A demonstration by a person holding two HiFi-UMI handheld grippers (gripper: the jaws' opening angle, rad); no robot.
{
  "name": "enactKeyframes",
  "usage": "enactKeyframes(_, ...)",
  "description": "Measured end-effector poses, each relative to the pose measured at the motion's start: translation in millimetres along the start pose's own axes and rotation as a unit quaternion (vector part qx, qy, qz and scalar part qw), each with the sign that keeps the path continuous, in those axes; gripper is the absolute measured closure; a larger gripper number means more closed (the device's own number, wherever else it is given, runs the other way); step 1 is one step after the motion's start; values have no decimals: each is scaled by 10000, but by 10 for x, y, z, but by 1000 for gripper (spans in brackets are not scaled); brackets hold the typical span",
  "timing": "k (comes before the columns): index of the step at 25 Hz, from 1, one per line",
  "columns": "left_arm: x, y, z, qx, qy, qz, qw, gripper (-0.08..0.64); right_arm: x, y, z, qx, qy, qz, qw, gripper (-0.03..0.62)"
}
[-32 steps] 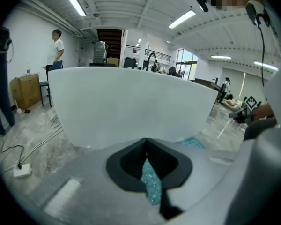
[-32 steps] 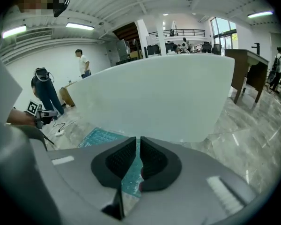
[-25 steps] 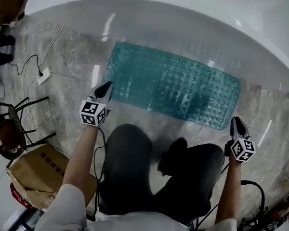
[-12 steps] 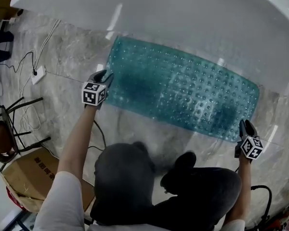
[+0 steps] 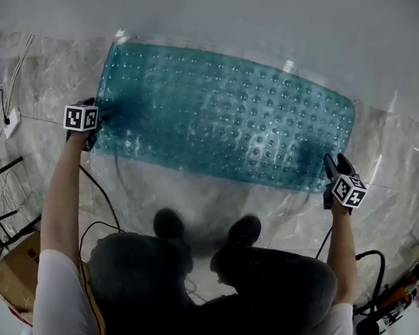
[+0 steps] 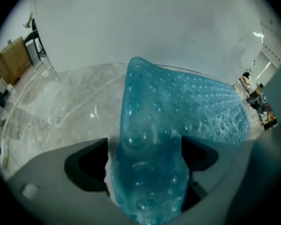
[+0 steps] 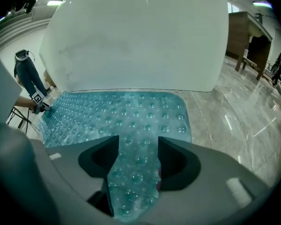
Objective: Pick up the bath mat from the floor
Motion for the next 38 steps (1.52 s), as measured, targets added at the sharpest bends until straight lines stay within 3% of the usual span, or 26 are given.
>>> enactKeyframes(5, -27, -241, -231, 123, -9, -148, 9998, 79, -187, -471, -72, -68, 192, -126, 9997, 233)
enactKeyframes(13, 44, -699, 60, 168, -335, -832, 9958, 521, -239, -903, -211, -306, 286, -364, 9985, 109)
enactKeyframes(20, 77, -879, 407, -459, -781, -510, 9946, 540, -245, -1007, -311, -390, 597, -358, 9968, 81)
enactKeyframes(23, 97, -984, 484, -649, -824, -519, 9931, 540, -223, -916, -337, -294, 721, -126, 9969, 160)
enactKeyframes(27, 96, -1048, 539, -793, -937, -160, 9923, 537, -193, -682, -409, 70, 1003, 248, 9946, 384)
enactKeyframes(30, 115, -1041, 599, -937, -1025, 162, 9902, 538, -148, -589, -377, 140, 899, 196, 9957, 537)
enactKeyframes(34, 162, -1044, 872, -1241, -1162, 287, 9850, 541, -14, -420, -151, 422, 589, -182, 9972, 554)
enactKeyframes(38, 214, -1056, 1250, -1489, -1203, 501, 9802, 543, 215, -120, 157, 787, 561, -253, 9950, 558)
Point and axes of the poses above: the fingertips, and each gripper's own axes: z backward along the fingers, y to its left, x out of its top, the point moved 3 cm from there along z, backward along the fingers, and after that the axes turned 15 degrees about x, right-handed, at the moved point
